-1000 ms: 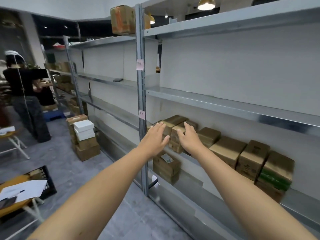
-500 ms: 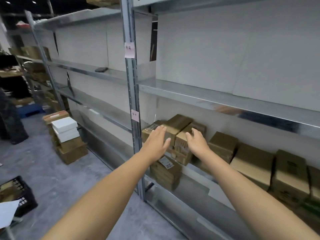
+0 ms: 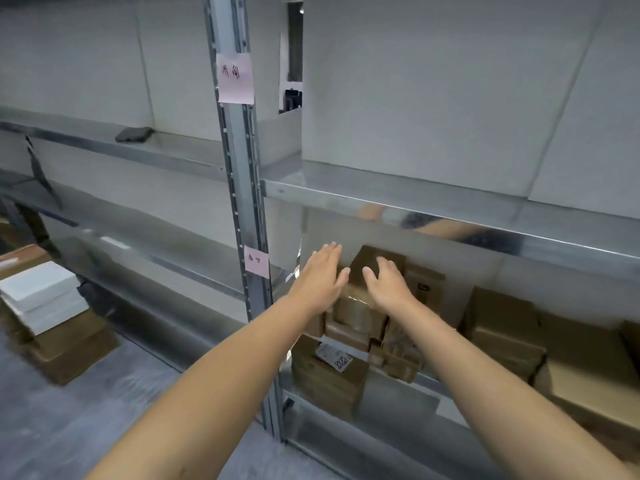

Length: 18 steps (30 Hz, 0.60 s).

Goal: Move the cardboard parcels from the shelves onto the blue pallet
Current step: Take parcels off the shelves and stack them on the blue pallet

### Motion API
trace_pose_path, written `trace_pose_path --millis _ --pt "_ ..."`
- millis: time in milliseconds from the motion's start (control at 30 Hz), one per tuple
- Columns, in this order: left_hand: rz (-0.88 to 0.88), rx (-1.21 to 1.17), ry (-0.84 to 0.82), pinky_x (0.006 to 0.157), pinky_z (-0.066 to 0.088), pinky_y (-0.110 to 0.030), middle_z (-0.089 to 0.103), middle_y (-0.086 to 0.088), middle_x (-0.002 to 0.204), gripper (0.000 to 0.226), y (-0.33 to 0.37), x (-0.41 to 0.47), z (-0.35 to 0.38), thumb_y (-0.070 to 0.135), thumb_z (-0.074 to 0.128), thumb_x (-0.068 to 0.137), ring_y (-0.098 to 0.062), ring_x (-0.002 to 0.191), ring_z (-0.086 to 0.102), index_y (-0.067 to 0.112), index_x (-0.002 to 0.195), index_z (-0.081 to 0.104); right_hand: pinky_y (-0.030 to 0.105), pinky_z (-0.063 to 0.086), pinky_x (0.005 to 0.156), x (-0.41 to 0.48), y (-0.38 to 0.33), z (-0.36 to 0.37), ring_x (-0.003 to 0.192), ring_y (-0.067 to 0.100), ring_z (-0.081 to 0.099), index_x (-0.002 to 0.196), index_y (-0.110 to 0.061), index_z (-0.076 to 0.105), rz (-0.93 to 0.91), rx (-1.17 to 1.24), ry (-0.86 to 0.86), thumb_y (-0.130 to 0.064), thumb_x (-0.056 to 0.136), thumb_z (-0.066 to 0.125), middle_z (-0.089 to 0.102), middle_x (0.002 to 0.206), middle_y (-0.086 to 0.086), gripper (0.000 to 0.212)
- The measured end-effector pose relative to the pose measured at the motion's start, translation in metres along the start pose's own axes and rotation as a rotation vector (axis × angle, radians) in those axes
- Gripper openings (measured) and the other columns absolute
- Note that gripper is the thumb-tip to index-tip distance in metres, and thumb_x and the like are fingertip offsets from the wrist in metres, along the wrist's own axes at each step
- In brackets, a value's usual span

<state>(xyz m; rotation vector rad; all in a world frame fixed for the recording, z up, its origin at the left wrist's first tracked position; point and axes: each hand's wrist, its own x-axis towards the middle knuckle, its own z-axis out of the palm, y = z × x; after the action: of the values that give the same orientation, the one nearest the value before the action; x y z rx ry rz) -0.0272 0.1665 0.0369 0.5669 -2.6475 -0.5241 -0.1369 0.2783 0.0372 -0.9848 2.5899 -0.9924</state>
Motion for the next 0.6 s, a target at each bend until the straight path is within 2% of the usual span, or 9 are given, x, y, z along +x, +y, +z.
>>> trace_pose_path --millis 167,267,367,467,600 --pt "-0.008 -0.062 -0.091 0.123 0.016 -0.036 0.027 -0.010 0.161 0.056 -0.041 0.044 0.019 0.033 0.037 0.105 -0.022 0.150 0.021 0.008 0.154 0.025 0.036 0.039 0.100 0.044 -0.001 0.017 0.124 0.038 0.051 0.132 0.006 0.050 0.202 0.012 0.060 -0.028 0.102 0.040 0.056 0.131 0.027 0.047" --pt "-0.014 -0.067 -0.197 0.119 0.026 -0.039 0.037 -0.016 0.155 0.050 -0.055 0.064 0.043 0.027 0.033 0.106 -0.027 0.143 0.035 0.005 0.152 0.030 0.032 0.042 0.093 0.060 0.008 0.024 0.119 0.036 0.055 0.124 0.006 0.058 0.323 -0.002 0.045 -0.028 0.103 0.037 0.059 0.128 0.024 0.045" --pt "-0.029 -0.140 -0.266 0.112 0.035 -0.042 0.044 -0.019 0.148 0.048 -0.061 0.081 0.065 0.023 0.033 0.106 -0.032 0.134 0.045 0.007 0.152 0.030 0.034 0.040 0.100 0.074 0.018 0.031 0.127 0.035 0.049 0.139 0.001 0.045 0.414 -0.084 0.014 -0.030 0.105 0.030 0.051 0.139 0.023 0.049" --pt "-0.081 -0.307 -0.305 0.114 0.034 -0.042 0.039 -0.018 0.152 0.050 -0.061 0.092 0.080 0.024 0.035 0.106 -0.031 0.138 0.041 0.012 0.154 0.026 0.042 0.031 0.113 0.083 0.029 0.036 0.140 0.035 0.032 0.154 -0.011 0.014 0.423 -0.126 0.110 -0.033 0.104 0.032 0.027 0.156 0.018 0.058" --pt "-0.250 -0.517 -0.372 0.114 0.032 -0.039 0.037 -0.013 0.155 0.054 -0.061 0.106 0.101 0.036 0.035 0.106 -0.029 0.139 0.041 0.015 0.155 0.022 0.044 0.025 0.117 0.088 0.041 0.039 0.143 0.034 0.027 0.155 -0.012 0.012 0.382 -0.222 0.114 -0.033 0.099 0.046 0.024 0.158 0.016 0.069"
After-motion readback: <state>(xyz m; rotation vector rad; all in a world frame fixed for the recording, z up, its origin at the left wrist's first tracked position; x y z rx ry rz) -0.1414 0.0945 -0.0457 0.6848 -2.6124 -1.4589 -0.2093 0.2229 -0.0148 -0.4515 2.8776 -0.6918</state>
